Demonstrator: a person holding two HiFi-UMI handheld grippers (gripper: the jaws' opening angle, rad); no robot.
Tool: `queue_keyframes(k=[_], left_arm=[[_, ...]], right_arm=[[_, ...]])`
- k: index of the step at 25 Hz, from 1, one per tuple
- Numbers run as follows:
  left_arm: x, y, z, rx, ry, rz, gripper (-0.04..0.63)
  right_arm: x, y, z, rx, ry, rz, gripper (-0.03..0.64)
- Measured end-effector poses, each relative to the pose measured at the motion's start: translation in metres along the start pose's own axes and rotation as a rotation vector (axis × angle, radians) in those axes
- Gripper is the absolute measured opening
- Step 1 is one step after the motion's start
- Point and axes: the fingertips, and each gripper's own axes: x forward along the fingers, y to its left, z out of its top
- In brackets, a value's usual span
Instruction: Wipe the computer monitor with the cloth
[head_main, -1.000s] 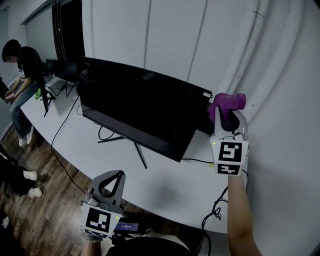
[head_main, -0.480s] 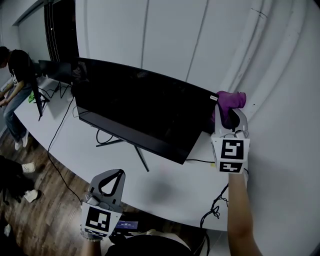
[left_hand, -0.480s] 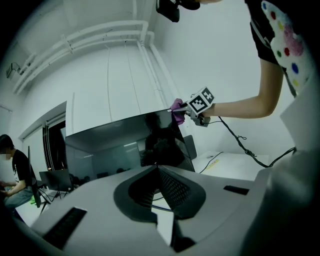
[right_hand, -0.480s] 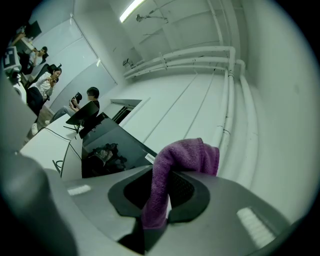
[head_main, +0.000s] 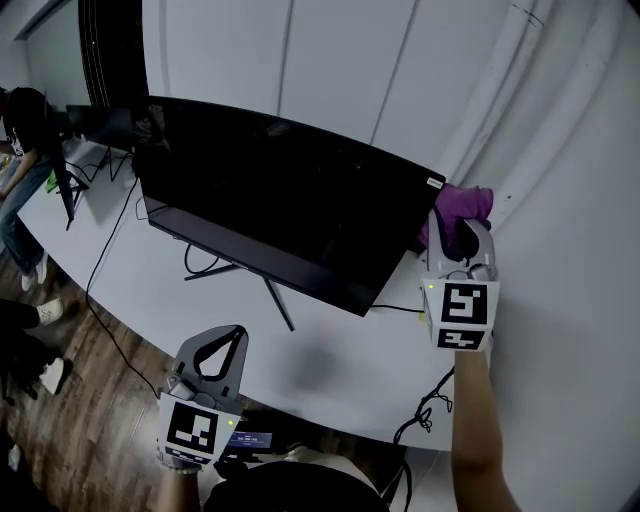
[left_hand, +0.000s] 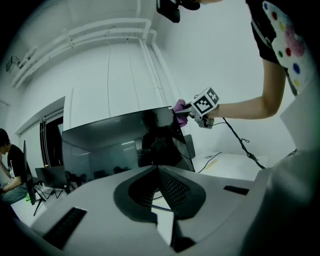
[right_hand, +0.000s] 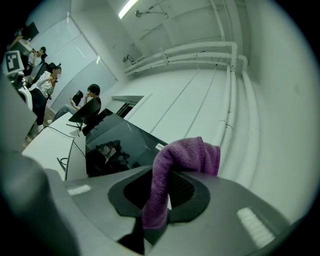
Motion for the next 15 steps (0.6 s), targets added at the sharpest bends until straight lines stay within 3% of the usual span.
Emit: queue_keyframes(k=[15], left_arm=[[0.002, -0.001, -0.009, -0.005, 0.024, 0.010, 0.006]], right_arm=[[-0.013, 0.032, -0.042, 0.033, 0.085, 0.059, 0.072]])
